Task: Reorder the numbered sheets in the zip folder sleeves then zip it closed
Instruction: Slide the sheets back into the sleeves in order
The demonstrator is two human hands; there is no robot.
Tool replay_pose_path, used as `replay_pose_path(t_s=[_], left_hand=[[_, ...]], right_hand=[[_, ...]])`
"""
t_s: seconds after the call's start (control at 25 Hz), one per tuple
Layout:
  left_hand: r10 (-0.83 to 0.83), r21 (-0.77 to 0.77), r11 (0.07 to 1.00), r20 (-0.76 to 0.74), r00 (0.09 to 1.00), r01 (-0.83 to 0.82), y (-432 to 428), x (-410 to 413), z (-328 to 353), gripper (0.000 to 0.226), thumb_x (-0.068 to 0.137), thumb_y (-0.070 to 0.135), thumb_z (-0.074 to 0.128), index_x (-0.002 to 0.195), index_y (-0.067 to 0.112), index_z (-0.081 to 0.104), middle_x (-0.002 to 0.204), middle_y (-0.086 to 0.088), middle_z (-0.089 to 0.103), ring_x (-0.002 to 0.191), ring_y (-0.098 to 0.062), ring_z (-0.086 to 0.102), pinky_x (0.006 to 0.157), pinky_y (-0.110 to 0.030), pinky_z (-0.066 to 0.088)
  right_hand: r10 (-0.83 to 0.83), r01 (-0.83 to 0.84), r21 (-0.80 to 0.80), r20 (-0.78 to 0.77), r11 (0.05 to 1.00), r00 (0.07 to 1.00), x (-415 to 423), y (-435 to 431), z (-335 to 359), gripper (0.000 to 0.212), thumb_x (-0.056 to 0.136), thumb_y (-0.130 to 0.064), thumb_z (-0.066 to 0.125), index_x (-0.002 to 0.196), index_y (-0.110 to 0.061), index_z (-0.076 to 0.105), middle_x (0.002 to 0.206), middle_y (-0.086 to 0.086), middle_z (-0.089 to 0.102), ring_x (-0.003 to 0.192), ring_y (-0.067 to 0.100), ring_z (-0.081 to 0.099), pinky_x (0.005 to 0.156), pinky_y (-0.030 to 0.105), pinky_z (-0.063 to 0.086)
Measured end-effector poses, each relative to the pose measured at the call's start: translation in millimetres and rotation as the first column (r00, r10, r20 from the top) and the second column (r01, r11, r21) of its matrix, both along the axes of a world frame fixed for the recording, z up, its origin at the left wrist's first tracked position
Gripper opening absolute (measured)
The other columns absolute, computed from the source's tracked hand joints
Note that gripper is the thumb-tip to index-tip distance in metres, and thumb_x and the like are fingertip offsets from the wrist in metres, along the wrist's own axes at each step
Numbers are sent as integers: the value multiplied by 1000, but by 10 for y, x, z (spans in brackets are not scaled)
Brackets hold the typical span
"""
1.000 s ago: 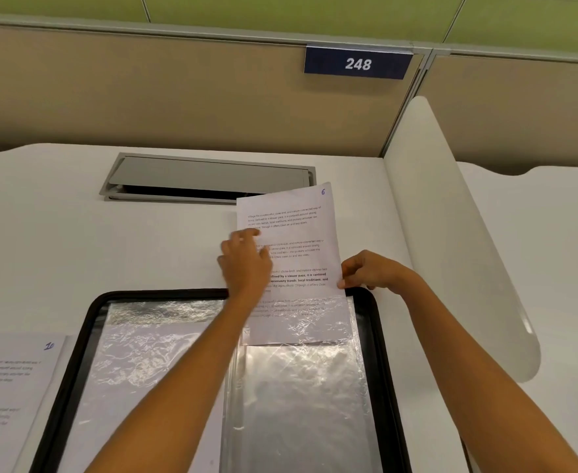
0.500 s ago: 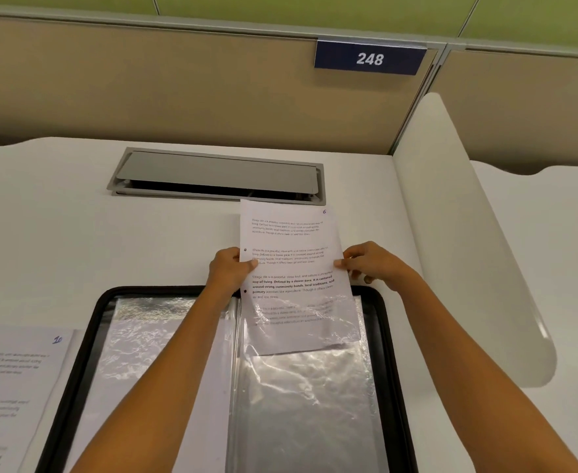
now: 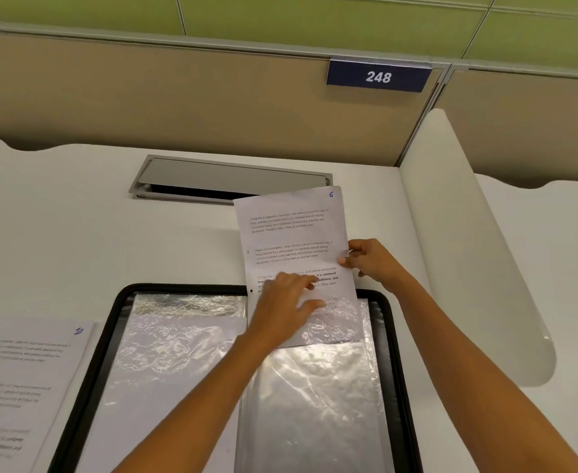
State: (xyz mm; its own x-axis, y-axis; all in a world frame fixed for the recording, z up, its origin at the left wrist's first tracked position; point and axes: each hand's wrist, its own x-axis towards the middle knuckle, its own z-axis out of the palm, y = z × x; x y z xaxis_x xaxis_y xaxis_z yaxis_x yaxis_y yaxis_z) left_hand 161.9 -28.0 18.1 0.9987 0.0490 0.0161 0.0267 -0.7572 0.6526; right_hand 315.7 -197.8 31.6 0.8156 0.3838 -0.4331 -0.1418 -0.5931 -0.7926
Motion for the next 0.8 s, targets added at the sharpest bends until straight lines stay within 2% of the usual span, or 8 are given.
replay_pose_path(t_s=[0.08,0.2,0.32,0.4,0.56,0.64,0.72,0.8], left_hand=[[-65,53,996,-74,995,69,-197,60,-38,42,88,51,59,122,26,62,112,10,65,111,-14,51,97,-37,33],[-34,139,989,-96,995,47,-349,166,-79,30,90,46,59,110,25,68,105,6,65,107,-16,51,95,-37,32],[6,132,991,-79,997,4,-411,222,-74,19,92,39,60,101,25,70,100,4,64,104,-17,51,92,-37,32],[34,111,993,-54,998,-28,-451,251,-46,17,92,36,60,100,24,69,101,4,65,102,-17,51,91,-36,33],[29,73,997,-51,998,-25,-519,283,-44,15,92,35,61,102,25,68,104,6,66,101,-15,53,90,-34,34],[37,47,998,-56,998,-35,-549,272,-47,15,92,36,62,102,26,67,103,7,68,98,-14,57,92,-33,35],[34,38,999,-80,996,-31,-577,269,-37,15,92,36,62,102,25,66,101,7,69,93,-14,60,95,-35,38],[34,27,999,-111,993,-32,-566,277,-26,19,91,39,63,103,24,66,101,7,70,91,-14,62,97,-38,38]], right_hand=[[31,-31,5,21,1000,999,-4,64,0,35,89,-13,68,123,-9,62,108,8,69,91,19,60,62,22,43],[86,-86,-10,-2,996,996,-24,78,21,31,89,-15,67,120,-12,63,106,8,69,93,20,60,66,24,46],[141,-143,-35,-55,989,989,-27,7,32,31,89,-13,68,120,-13,63,100,7,69,90,19,59,67,23,47],[196,-204,-62,-115,977,974,-24,-57,52,32,87,-12,69,119,-13,64,105,8,70,90,18,60,68,22,47],[314,-377,-206,-283,903,906,22,-168,91,25,83,-12,72,107,-13,68,105,9,71,91,18,64,73,25,52],[271,-342,-204,-310,917,911,38,-162,95,26,84,-18,72,108,-14,65,104,6,70,91,18,66,72,27,53],[170,-208,-152,-232,966,958,54,-118,64,30,86,-26,71,113,-16,62,107,5,69,93,19,66,71,28,54],[62,-72,-50,-172,996,983,74,-40,22,25,89,-20,68,112,-15,62,111,8,69,93,21,67,71,29,56]])
